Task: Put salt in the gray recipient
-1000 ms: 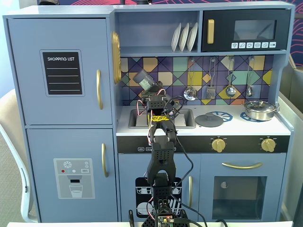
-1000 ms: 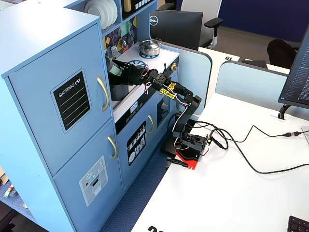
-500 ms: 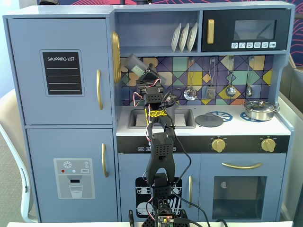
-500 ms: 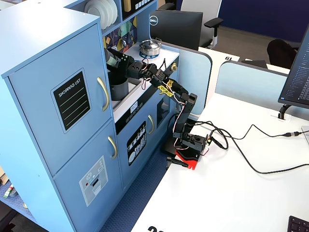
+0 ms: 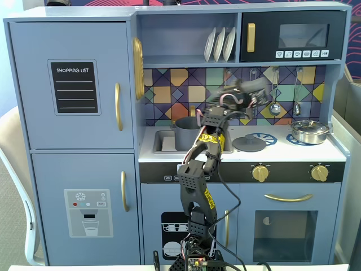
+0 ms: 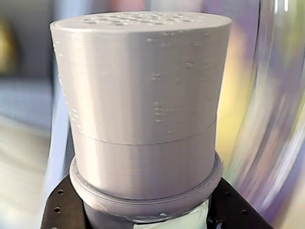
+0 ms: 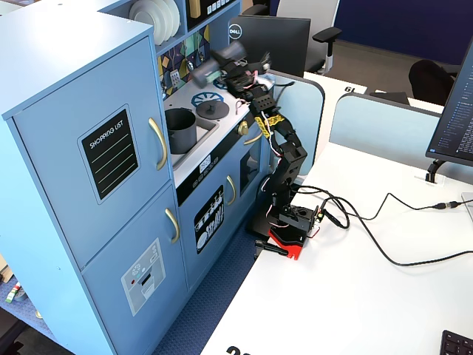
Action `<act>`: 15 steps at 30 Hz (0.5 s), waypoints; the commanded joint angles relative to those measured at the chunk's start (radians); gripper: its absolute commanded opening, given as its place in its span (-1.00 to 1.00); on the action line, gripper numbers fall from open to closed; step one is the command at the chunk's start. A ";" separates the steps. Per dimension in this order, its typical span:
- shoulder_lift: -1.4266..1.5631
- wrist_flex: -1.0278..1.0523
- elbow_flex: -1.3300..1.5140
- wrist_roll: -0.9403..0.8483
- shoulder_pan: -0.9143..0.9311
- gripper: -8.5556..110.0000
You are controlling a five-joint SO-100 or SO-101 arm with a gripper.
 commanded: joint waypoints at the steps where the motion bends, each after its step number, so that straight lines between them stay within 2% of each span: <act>1: 0.086 -0.052 0.026 -0.517 0.150 -0.86; 3: 0.087 -0.104 0.075 -0.733 0.207 -0.86; 5: 0.083 -0.210 0.137 -0.881 0.256 -0.86; 8: 0.048 -0.216 0.158 -1.068 0.293 -0.86; 12: -0.008 -0.268 0.192 -1.223 0.304 -0.86; 15: -0.060 -0.359 0.204 -1.269 0.291 -0.86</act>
